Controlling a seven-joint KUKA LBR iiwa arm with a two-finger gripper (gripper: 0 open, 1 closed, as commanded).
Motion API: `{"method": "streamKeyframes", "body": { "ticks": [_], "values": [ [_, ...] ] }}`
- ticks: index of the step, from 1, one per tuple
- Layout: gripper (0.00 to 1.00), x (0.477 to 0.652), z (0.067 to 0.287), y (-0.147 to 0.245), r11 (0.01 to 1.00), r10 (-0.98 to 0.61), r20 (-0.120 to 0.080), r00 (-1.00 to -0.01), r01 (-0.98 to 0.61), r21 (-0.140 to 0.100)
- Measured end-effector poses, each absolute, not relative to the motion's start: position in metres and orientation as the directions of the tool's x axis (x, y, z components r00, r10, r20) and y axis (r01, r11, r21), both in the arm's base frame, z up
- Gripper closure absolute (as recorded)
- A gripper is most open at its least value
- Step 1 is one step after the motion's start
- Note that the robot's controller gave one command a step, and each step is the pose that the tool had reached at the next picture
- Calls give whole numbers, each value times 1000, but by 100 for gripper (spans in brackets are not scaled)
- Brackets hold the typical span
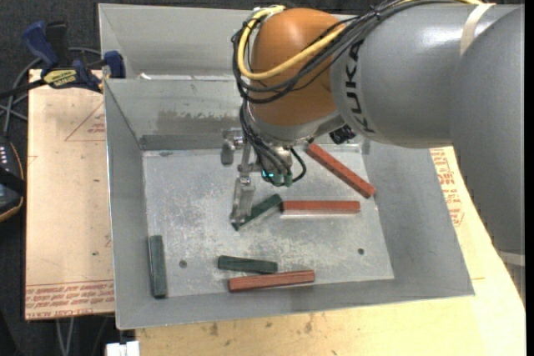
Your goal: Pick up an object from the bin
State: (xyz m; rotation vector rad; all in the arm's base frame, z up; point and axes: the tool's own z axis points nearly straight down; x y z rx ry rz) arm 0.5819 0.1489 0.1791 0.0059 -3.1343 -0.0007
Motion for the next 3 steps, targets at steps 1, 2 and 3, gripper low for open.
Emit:
{"method": "streamKeyframes", "body": {
  "ticks": [1, 2, 3],
  "values": [
    [100, 584, 184, 148, 1000, 0, -1, -1000, 0, 1],
    [0, 584, 184, 148, 1000, 1, -1, -1000, 1, 1],
    [0, 544, 120, 87, 997, 83, 9, -997, 83, -3]
  ]
}}
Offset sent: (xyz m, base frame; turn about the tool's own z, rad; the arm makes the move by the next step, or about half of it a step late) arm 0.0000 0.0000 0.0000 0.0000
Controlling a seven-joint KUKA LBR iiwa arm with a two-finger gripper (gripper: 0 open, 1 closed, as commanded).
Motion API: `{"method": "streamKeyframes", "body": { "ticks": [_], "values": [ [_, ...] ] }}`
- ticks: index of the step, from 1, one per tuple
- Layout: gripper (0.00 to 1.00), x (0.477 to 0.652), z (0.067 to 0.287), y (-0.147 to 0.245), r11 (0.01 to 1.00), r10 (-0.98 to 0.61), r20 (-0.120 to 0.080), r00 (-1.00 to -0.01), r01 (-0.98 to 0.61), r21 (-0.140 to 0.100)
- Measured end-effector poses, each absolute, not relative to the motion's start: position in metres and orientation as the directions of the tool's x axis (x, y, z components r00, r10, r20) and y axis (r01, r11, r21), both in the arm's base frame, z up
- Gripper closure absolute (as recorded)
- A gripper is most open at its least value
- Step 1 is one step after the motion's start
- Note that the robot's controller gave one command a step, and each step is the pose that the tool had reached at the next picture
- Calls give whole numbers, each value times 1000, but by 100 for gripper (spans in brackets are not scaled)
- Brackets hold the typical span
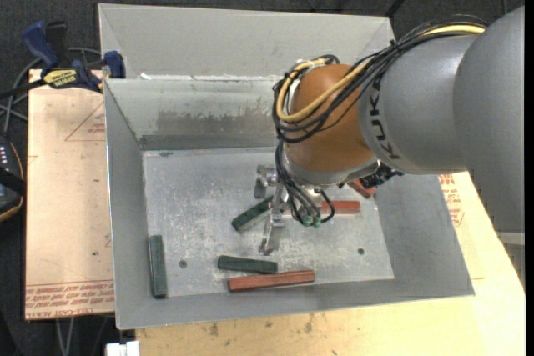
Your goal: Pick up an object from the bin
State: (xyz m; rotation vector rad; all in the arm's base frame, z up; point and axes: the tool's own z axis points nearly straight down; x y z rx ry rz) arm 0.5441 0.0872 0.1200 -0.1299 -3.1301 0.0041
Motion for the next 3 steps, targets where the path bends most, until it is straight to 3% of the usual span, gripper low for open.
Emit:
{"method": "streamKeyframes", "body": {
  "ticks": [1, 2, 3],
  "values": [
    [0, 569, 67, 72, 999, 37, 3, -999, 37, 0],
    [100, 571, 71, 74, 999, 36, -3, -999, 36, 2],
    [100, 569, 227, 75, 942, -336, -10, -942, -336, -1]
  ]
}}
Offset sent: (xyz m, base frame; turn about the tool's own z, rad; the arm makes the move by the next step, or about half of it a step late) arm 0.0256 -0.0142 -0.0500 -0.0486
